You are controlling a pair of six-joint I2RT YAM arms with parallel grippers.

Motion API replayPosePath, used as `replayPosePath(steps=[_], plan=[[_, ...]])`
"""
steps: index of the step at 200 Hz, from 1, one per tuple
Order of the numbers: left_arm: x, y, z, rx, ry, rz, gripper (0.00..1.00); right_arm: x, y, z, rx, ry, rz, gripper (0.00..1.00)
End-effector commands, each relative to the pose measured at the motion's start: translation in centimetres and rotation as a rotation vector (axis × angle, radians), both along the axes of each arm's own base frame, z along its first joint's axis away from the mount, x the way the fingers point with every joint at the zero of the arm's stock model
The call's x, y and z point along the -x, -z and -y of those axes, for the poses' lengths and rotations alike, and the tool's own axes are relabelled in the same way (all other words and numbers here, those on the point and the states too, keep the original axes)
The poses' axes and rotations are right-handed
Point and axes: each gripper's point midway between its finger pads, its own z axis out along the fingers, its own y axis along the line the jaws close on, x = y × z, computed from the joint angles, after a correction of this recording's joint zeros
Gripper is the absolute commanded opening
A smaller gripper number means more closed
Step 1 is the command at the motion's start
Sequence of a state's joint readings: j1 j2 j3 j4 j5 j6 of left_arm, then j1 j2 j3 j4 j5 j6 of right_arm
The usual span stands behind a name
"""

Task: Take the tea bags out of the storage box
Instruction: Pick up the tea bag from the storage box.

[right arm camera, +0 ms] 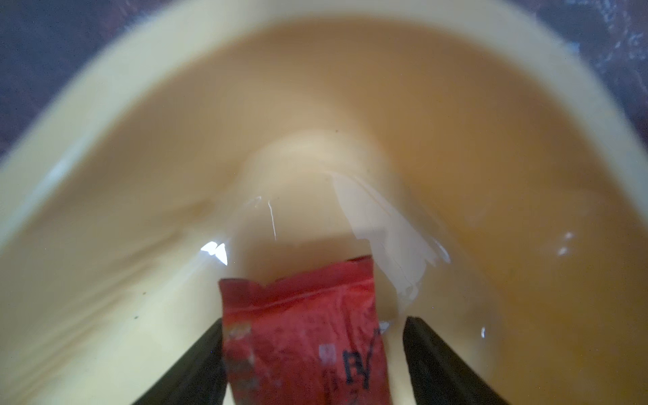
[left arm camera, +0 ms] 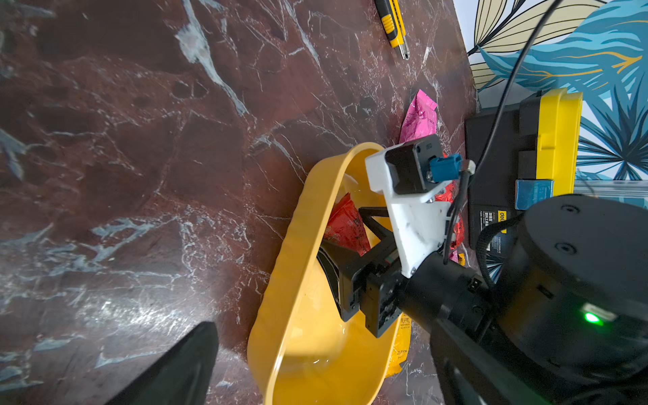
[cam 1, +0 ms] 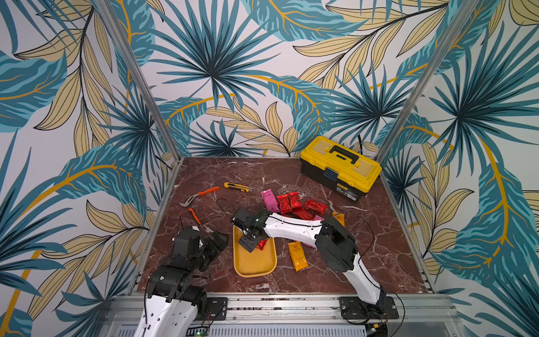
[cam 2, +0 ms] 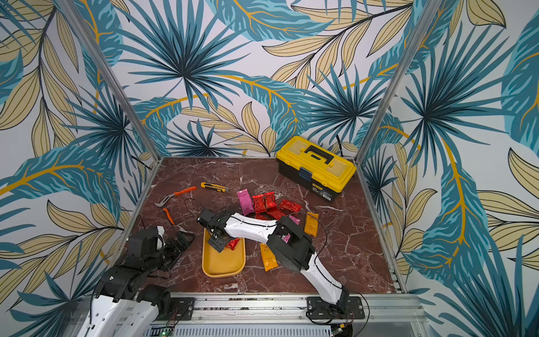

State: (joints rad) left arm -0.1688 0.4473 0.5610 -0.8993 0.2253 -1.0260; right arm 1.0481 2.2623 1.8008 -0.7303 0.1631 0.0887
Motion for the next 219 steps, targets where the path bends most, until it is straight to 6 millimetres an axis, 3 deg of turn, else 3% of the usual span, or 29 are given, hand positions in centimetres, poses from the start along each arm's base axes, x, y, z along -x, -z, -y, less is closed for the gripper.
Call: replayPosePath(steps=[1, 53, 106, 143, 178, 219], plan=[[0.1, 0.6, -0.2, 0.000, -0.010, -0.008, 1.00, 0.8, 0.9, 0.5, 0.028, 0.011, -0.038, 0.77], [0.0, 0.5, -0.2, 0.001, -0.009, -0.006, 1.00, 0.8, 0.4, 0.8, 0.024, 0.044, -0.037, 0.70], [-0.1, 0.0, 0.0, 0.011, -0.006, 0.008, 1.00, 0.5, -2.1, 0.6, -0.026, 0.073, -0.016, 0.64], [-0.2, -0.7, 0.1, 0.015, 0.002, 0.027, 1.00, 0.5, -4.6, 0.5, -0.080, 0.099, 0.001, 0.60], [-0.7, -1.6, 0.3, 0.020, 0.011, 0.050, 1.00, 0.5, -8.3, 0.7, -0.149, 0.122, 0.036, 0.59], [-2.4, -3.5, 1.2, 0.022, 0.062, 0.071, 1.00, 0.5, -12.7, 3.0, -0.202, 0.172, 0.108, 0.58]])
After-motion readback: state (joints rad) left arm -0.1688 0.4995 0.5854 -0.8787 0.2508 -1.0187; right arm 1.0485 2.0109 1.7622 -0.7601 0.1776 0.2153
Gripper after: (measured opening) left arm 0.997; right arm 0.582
